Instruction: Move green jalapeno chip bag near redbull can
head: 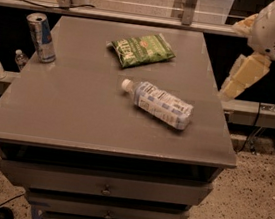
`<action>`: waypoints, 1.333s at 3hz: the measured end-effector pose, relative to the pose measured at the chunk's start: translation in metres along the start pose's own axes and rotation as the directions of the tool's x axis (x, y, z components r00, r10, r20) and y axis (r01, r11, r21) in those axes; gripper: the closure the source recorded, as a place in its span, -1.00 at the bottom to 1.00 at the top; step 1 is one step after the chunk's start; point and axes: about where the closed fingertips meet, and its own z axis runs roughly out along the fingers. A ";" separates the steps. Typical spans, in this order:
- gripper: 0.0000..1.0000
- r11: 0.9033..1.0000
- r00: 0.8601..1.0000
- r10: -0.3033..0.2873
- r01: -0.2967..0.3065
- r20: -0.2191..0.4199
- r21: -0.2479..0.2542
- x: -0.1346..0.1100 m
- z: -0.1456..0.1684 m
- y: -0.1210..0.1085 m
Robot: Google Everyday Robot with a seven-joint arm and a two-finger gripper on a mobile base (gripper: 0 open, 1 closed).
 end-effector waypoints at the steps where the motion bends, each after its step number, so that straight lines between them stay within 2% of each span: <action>1: -1.00 1.000 0.995 0.005 -0.007 0.104 0.013 -0.024 0.036 -0.044; 2: -1.00 1.000 0.982 0.011 -0.012 0.190 0.006 -0.063 0.075 -0.078; 3: -1.00 1.000 0.980 0.006 -0.007 0.201 0.004 -0.113 0.121 -0.099; 4: -1.00 1.000 0.980 0.007 -0.008 0.200 0.004 -0.112 0.121 -0.099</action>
Offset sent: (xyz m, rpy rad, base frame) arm 0.1687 0.1197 -0.0137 0.2819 -0.0596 0.0947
